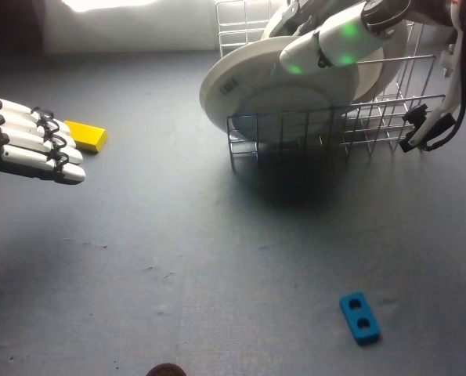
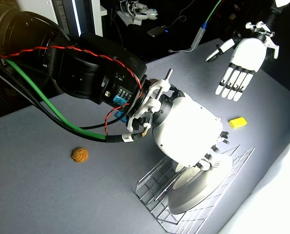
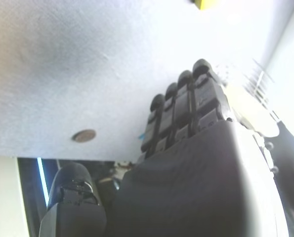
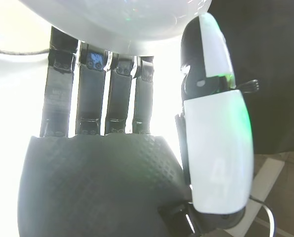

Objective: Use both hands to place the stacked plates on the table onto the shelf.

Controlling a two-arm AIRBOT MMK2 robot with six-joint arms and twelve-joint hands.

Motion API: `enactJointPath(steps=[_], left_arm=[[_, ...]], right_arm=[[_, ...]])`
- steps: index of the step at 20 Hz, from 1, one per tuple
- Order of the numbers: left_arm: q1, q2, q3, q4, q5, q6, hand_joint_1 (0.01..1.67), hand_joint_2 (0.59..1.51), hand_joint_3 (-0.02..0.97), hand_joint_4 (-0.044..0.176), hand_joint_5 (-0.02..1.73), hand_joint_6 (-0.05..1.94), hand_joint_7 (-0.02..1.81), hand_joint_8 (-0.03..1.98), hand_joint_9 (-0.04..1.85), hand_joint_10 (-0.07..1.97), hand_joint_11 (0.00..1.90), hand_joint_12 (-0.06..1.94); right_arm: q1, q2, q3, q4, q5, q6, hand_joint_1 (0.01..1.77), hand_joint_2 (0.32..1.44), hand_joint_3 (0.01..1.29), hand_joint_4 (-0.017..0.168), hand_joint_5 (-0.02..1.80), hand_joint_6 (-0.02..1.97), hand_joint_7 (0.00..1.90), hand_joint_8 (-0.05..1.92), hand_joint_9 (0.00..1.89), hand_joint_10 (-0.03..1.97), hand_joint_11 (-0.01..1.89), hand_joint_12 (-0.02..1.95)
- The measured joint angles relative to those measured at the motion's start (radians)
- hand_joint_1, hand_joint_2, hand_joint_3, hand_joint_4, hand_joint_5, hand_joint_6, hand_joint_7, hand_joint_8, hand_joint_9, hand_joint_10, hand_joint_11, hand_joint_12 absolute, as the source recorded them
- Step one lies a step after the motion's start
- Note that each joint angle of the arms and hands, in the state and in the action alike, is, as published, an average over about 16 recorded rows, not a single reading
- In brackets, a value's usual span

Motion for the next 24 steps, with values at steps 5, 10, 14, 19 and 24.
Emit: enactJointPath(steps=[5,10,14,19,24], left_arm=[[0.000,-0.002,0.000,0.001,0.000,0.001,0.01,1.070,0.014,0.002,0.02,0.02,0.01,0.00,0.02,0.00,0.01,0.02],[0.000,-0.002,-0.001,0.001,0.000,0.002,0.01,1.070,0.014,0.002,0.02,0.02,0.01,0.00,0.02,0.00,0.01,0.02],[0.000,-0.002,-0.003,0.001,0.000,0.003,0.01,1.070,0.014,0.002,0.02,0.02,0.01,0.00,0.02,0.00,0.01,0.02],[-0.001,-0.002,-0.005,0.001,0.000,0.006,0.01,1.071,0.014,0.002,0.02,0.02,0.01,0.00,0.02,0.00,0.01,0.02],[-0.004,-0.003,-0.006,0.004,-0.002,0.010,0.01,1.071,0.014,0.002,0.02,0.02,0.01,0.00,0.02,0.00,0.01,0.02]], right_arm=[[0.010,0.002,0.000,0.000,-0.003,0.001,0.99,1.07,0.02,-0.003,0.83,0.07,0.95,0.03,0.95,0.02,0.51,1.19],[0.030,0.006,0.001,0.000,-0.004,-0.027,0.96,1.08,0.01,-0.003,0.81,0.06,0.91,0.03,0.91,0.02,0.44,1.21],[0.052,0.011,0.002,-0.004,-0.003,-0.086,0.93,1.09,0.01,-0.003,0.79,0.05,0.89,0.03,0.89,0.02,0.39,1.23],[0.073,0.025,-0.016,-0.090,0.036,-0.168,0.92,1.09,0.01,-0.003,0.79,0.05,0.88,0.03,0.88,0.02,0.36,1.23],[0.082,0.055,-0.076,-0.226,0.123,-0.262,0.92,1.09,0.01,-0.003,0.79,0.05,0.88,0.03,0.88,0.02,0.35,1.24]])
